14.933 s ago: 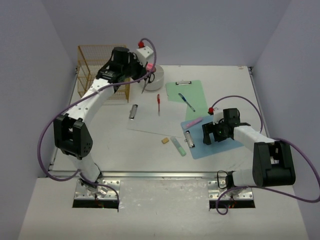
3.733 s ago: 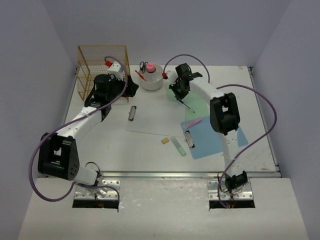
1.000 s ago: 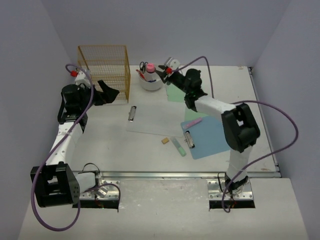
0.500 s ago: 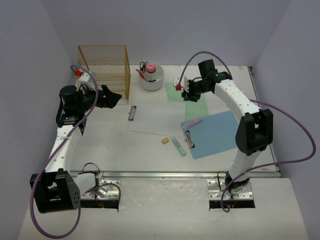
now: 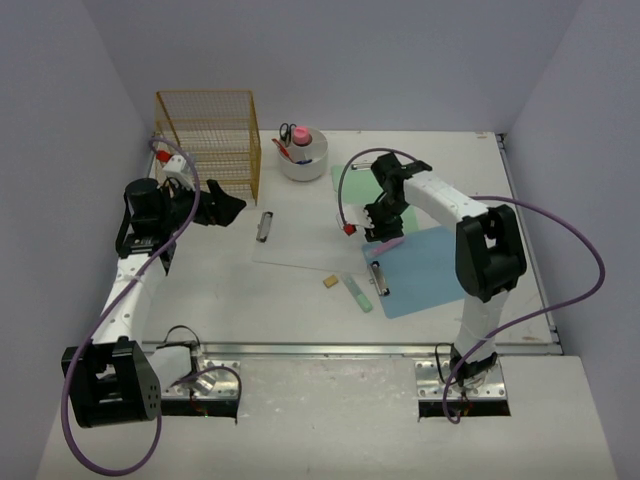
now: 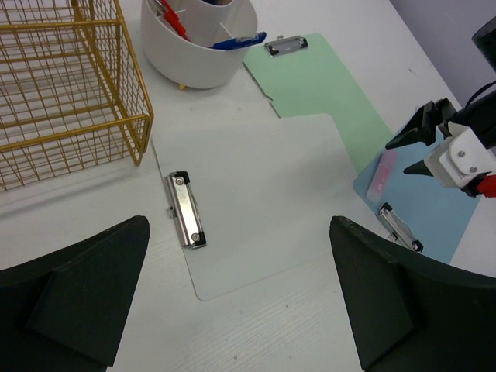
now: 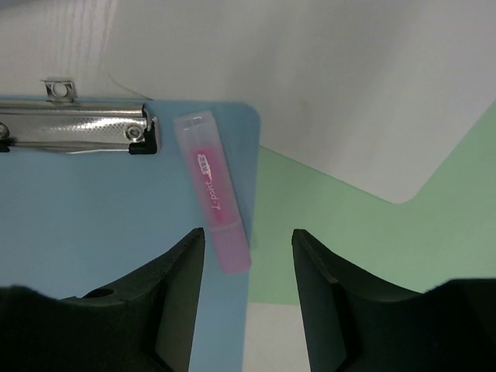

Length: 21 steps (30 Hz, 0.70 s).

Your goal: Organize the desk

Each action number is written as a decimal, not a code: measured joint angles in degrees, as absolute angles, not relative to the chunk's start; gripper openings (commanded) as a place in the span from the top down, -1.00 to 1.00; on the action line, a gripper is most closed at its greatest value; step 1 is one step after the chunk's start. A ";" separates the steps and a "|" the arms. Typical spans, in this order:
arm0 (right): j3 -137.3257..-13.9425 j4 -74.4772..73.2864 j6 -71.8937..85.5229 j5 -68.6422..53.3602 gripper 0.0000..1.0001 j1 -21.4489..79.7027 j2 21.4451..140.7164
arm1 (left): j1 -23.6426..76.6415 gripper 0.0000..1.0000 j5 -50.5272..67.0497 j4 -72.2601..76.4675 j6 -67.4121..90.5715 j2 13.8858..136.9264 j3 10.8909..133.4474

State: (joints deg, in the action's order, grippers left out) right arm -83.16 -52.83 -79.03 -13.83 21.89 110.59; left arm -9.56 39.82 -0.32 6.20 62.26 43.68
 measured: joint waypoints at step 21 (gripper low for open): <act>-79.94 -49.32 -82.59 -8.90 0.13 23.52 117.14 | -9.56 -1.00 40.36 0.21 6.44 62.66 43.68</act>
State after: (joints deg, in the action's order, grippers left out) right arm -79.94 -49.32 -82.59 -8.90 23.52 117.14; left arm -9.56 40.36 0.21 6.44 62.66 43.68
